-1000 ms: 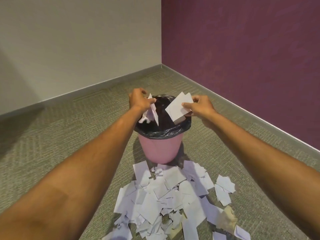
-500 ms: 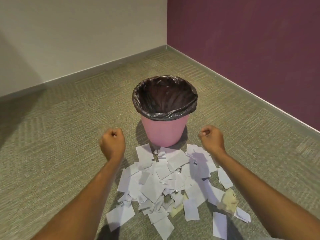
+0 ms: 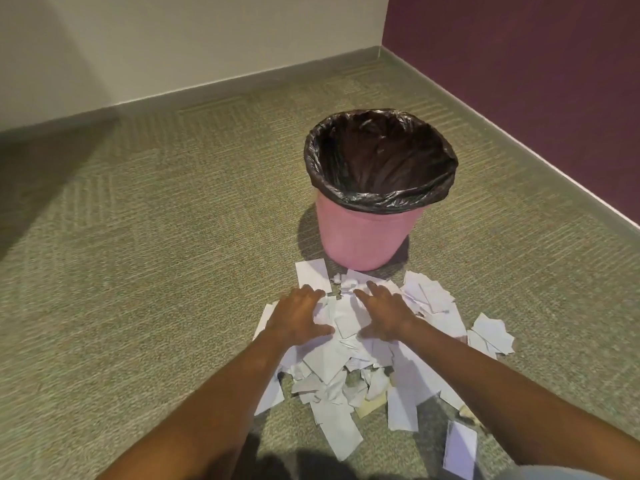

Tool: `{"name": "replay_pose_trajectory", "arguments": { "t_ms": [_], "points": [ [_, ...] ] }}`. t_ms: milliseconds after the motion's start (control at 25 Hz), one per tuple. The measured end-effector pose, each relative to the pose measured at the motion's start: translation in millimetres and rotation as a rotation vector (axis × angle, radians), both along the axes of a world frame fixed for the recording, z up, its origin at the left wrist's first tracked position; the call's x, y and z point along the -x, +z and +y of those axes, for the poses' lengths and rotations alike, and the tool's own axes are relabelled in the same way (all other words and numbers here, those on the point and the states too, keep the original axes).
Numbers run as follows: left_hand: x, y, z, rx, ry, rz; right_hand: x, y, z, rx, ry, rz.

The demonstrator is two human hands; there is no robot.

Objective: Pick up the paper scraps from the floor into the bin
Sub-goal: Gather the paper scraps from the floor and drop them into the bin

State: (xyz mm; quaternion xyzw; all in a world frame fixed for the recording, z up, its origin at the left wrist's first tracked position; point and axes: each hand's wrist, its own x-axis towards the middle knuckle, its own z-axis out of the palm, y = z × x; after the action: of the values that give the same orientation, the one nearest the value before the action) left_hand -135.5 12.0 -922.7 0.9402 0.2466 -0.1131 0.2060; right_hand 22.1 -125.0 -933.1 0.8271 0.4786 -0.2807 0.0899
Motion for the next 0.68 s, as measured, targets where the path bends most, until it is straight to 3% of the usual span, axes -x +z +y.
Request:
{"name": "replay_pose_trajectory", "arguments": {
  "t_ms": [160,240,440,680],
  "points": [
    [2.9,-18.4,-6.8,0.013,-0.103,0.297,12.0,-23.0,9.6,0.12,0.115,-0.097],
    [8.5,-32.8,-12.1,-0.03,-0.128,0.353,13.2,-27.2,7.7,0.099,0.142,-0.117],
    [13.7,-46.4,-14.8,-0.227,-0.149,0.2,16.9,-17.3,2.9,-0.05,0.228,-0.171],
    [7.6,-50.9,-2.9,0.054,-0.12,0.198,21.7,-5.9,-26.0,-0.089,0.169,-0.153]
  ]
}}
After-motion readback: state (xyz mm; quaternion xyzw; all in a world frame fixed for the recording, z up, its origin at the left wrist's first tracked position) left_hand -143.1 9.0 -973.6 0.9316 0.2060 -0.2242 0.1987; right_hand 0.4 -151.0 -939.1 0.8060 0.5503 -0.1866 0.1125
